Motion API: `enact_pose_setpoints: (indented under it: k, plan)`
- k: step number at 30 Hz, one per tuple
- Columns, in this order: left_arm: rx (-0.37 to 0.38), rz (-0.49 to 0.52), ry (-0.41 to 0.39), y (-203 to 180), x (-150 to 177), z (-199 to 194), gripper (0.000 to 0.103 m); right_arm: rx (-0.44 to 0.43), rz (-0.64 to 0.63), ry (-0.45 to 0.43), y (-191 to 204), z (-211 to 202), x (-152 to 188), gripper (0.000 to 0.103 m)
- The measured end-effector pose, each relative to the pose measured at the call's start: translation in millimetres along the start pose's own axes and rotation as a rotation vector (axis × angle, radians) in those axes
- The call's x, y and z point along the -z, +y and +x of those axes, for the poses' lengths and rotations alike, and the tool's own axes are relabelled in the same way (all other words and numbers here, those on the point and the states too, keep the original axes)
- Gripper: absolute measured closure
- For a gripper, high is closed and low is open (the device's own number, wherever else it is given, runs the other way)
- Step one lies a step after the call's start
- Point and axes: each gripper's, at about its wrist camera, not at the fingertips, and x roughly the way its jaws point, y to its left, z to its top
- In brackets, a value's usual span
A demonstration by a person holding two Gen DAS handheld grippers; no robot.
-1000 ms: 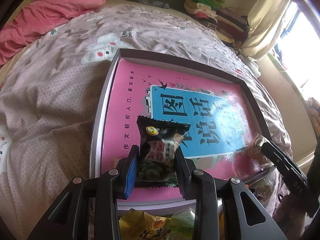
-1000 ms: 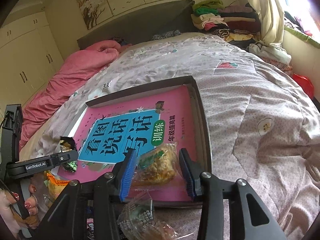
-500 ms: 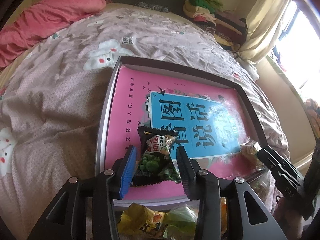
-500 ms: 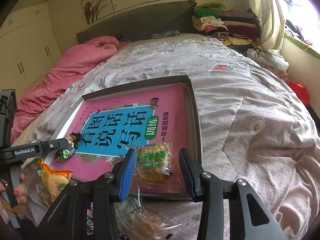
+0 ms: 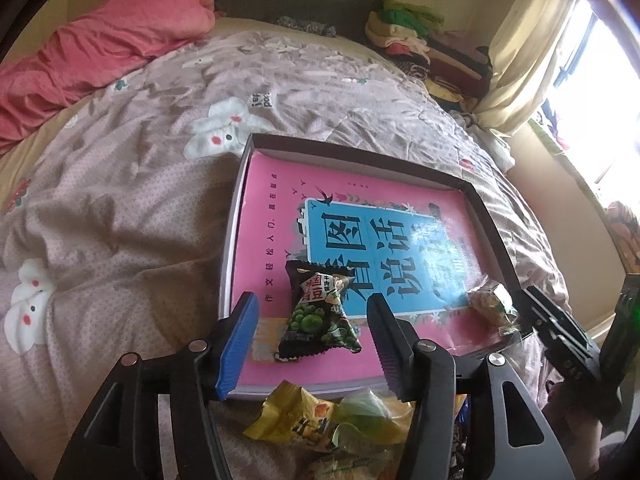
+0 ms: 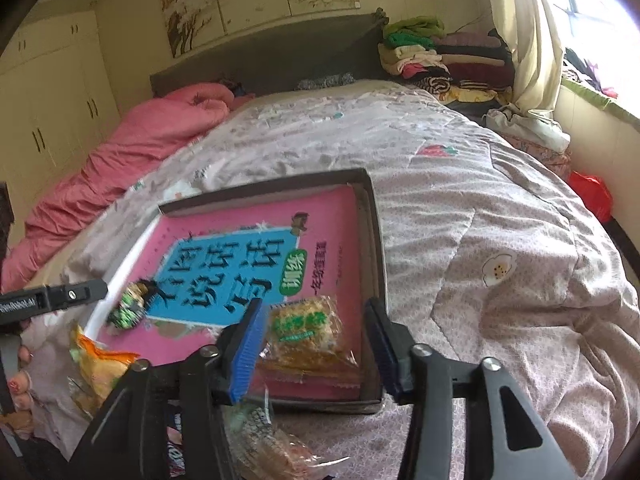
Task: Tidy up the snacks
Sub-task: 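Open the left gripper to drop the packet on the tray while the right gripper releases the pastry bag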
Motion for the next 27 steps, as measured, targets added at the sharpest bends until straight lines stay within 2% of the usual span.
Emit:
enact_pose_setpoints:
  k: [6,11,18,21,27]
  plan:
    - [0.002,0.003,-0.021,1.6,-0.6,-11.6,0.038,-0.056,0.011,-0.068,1.2,-17.9,-5.0,0.04]
    - [-0.004,0.014,-0.041,1.0,-1.1,-21.8,0.038,-0.088,0.004,-0.099,5.1,-29.2,-6.9,0.036]
    - [-0.008,0.027,-0.058,1.6,1.7,-34.5,0.036,-0.11,0.007,-0.116,6.5,-39.0,-5.5,0.031]
    - [-0.01,0.031,-0.065,2.8,4.2,-40.5,0.028,-0.117,0.013,-0.116,5.7,-42.5,-4.1,0.03]
    - [-0.011,0.044,-0.063,6.0,12.4,-49.0,0.028,-0.116,0.026,-0.109,5.6,-48.1,0.4,0.028]
